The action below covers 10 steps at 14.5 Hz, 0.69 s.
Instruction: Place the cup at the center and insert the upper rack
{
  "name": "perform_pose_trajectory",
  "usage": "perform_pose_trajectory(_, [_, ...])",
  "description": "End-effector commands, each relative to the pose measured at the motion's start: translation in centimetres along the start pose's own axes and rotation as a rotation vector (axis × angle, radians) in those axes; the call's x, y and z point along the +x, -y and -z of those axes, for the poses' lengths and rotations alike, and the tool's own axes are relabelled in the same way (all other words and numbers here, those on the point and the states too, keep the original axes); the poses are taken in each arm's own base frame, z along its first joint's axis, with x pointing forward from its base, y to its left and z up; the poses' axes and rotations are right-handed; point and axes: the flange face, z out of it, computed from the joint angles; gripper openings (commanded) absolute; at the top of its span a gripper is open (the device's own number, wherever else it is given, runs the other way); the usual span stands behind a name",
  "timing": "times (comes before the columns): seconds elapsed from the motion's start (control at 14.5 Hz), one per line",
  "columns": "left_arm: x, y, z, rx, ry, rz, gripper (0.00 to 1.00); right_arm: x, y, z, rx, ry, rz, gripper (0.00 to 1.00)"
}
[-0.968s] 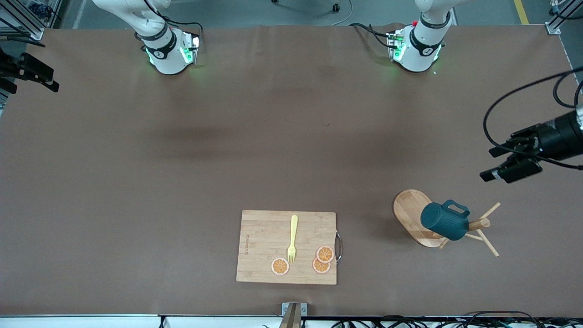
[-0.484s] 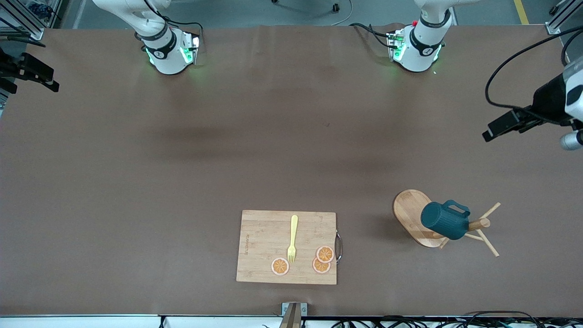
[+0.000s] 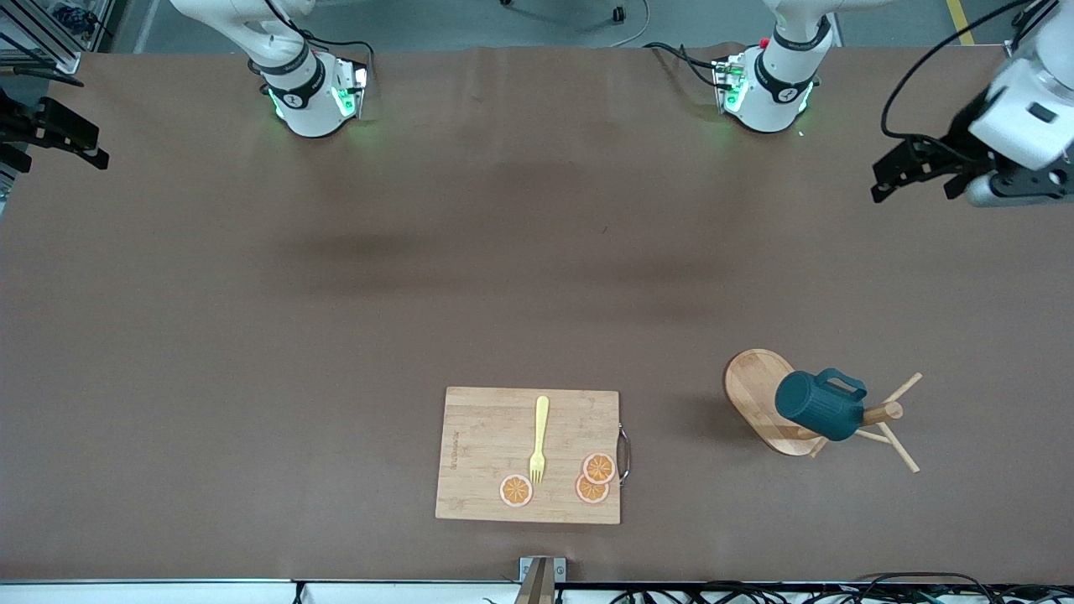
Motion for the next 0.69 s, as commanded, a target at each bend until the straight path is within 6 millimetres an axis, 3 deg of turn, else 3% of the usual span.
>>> perform_pose_trajectory(0.0, [-1.2, 0.3, 0.4, 0.027, -0.018, -0.010, 1.00, -0.9, -0.1, 0.2, 0.006, -0.007, 0.009, 1.00])
perform_pose_trajectory(0.28, [0.4, 2.5, 2.0, 0.016, -0.023, 0.010, 1.00, -0.9, -0.1, 0.1, 0.008, -0.004, 0.001, 1.00])
perform_pose_trajectory(0.62, [0.9, 2.4, 2.2, 0.018, -0.017, 0.005, 1.00, -1.0, 0.0, 0.1, 0.015, 0.002, -0.007, 1.00])
